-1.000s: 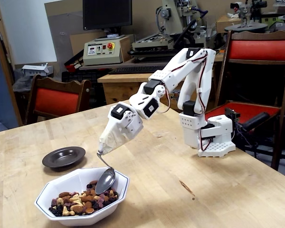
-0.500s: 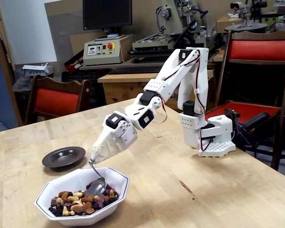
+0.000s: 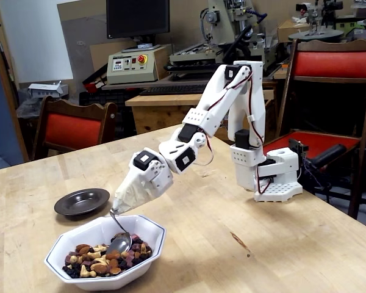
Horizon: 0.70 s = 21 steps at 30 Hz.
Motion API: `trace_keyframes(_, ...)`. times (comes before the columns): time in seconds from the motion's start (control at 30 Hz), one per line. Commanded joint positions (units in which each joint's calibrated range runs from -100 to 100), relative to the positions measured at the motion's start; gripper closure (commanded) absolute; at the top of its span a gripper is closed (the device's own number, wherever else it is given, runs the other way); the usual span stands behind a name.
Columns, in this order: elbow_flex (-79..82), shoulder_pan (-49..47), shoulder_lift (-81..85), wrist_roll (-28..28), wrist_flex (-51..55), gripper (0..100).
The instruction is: Use spoon to take food
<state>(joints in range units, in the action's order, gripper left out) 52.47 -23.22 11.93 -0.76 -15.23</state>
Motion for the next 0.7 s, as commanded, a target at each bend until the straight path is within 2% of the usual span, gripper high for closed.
trace_keyframes(0.0, -1.58, -0.7, 0.61, 0.2, -4.45, 96)
trace_keyframes(0.67, -1.58, -0.41, -7.01, 0.2, -12.36, 96)
